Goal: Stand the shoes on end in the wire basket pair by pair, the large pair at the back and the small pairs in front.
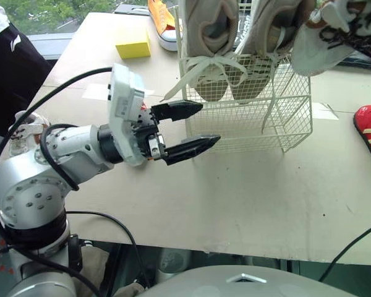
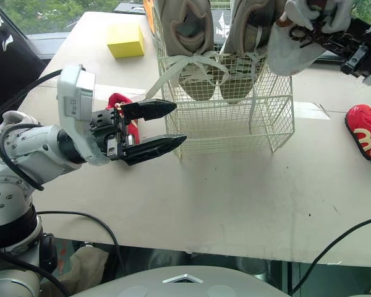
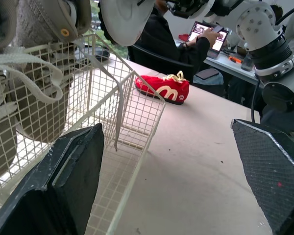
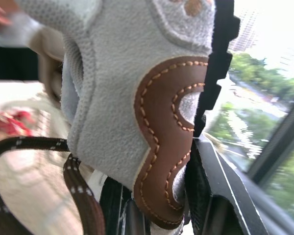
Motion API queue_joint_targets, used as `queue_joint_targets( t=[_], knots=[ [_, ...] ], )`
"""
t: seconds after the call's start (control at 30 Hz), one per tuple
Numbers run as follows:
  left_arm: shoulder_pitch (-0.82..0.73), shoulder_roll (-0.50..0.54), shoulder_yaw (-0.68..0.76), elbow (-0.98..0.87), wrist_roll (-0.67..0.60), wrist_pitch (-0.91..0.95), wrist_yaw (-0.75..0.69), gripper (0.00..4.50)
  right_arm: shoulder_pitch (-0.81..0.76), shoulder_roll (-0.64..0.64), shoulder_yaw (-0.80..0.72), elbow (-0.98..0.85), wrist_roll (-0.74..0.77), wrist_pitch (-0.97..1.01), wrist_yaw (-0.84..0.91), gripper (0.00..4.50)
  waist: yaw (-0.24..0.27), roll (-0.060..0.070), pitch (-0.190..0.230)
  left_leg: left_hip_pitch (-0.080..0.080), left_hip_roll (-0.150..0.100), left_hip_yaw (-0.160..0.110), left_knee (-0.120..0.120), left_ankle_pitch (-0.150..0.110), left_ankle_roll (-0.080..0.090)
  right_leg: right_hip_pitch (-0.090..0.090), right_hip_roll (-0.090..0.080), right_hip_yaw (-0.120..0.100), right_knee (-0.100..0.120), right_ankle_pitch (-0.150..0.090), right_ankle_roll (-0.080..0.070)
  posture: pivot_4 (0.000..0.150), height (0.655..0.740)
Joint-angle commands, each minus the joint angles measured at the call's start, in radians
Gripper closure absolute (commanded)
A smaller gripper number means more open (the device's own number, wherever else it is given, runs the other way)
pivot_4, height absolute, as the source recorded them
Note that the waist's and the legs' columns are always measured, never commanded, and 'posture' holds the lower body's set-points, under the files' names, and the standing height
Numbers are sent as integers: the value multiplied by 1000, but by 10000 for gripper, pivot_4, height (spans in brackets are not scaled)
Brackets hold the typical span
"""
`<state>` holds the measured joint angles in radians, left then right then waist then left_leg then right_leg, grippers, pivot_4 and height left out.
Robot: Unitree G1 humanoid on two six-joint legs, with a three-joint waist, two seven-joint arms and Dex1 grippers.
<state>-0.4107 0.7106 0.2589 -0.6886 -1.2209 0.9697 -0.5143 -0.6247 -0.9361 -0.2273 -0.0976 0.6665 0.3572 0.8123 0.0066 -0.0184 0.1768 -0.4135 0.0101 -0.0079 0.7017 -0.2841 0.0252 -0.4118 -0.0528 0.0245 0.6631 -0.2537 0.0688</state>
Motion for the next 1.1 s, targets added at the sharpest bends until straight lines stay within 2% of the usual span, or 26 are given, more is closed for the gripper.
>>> queue_joint_targets(
  t=[0.03,0.27,0.43,0.6,0.67,0.7,0.77,0.8,0.83,0.9,1.1],
  knots=[
    [-11,-1,-13,-15,4,-47,11,0,1,46,57,-4,-102,-115,42,42964,-5,0,0,0,0,0,0,0,0,0,0,0,0,0,0,1500,7400],
    [-31,-2,-49,5,15,-83,11,0,-12,132,155,82,-225,-230,138,42987,-9,0,0,0,0,-1,0,0,0,0,-1,-1,0,0,0,1500,7400],
    [-36,6,-63,19,26,-98,-4,0,-35,183,190,154,-225,-232,224,42989,-15,0,0,0,0,-1,0,0,0,0,0,-1,0,0,0,1500,7400],
    [-25,10,-65,15,28,-106,-5,0,-63,209,193,232,-187,-135,291,42993,-17,0,0,0,0,-1,0,0,0,0,-1,-1,0,0,0,1500,7400],
    [-16,12,-63,9,25,-107,-3,0,-78,213,195,260,-189,-122,314,32623,-16,0,0,0,0,-1,0,0,0,0,-1,-1,0,0,0,1500,7400],
    [-13,13,-61,7,21,-106,0,0,-84,211,195,264,-189,-117,320,30146,-17,0,0,0,0,-1,0,0,0,0,-1,-1,0,0,0,1500,7400],
    [-5,17,-57,4,13,-102,4,0,-96,205,190,273,-199,-121,322,19636,-16,0,0,0,0,-1,0,0,0,0,-1,-1,0,0,0,1500,7400],
    [1,20,-54,2,12,-102,5,0,-100,200,184,274,-206,-124,319,16546,-17,0,0,0,0,-2,0,0,0,0,-1,-1,0,0,0,1500,7400],
    [7,23,-52,0,11,-102,4,0,-103,195,179,273,-211,-125,317,10857,-17,0,0,0,0,-2,-1,0,0,0,-1,-1,0,0,0,1500,7400],
    [24,31,-43,-4,-5,-95,14,0,-100,170,161,255,-207,-112,329,2418,-16,0,0,0,0,-1,-1,0,0,0,-1,-1,0,0,0,1500,7400],
    [58,48,-37,-14,-17,-105,20,0,-59,66,110,148,-164,-12,353,2418,-9,0,0,-1,-1,-2,0,0,0,0,-2,-1,0,0,0,1500,7400]
  ],
)
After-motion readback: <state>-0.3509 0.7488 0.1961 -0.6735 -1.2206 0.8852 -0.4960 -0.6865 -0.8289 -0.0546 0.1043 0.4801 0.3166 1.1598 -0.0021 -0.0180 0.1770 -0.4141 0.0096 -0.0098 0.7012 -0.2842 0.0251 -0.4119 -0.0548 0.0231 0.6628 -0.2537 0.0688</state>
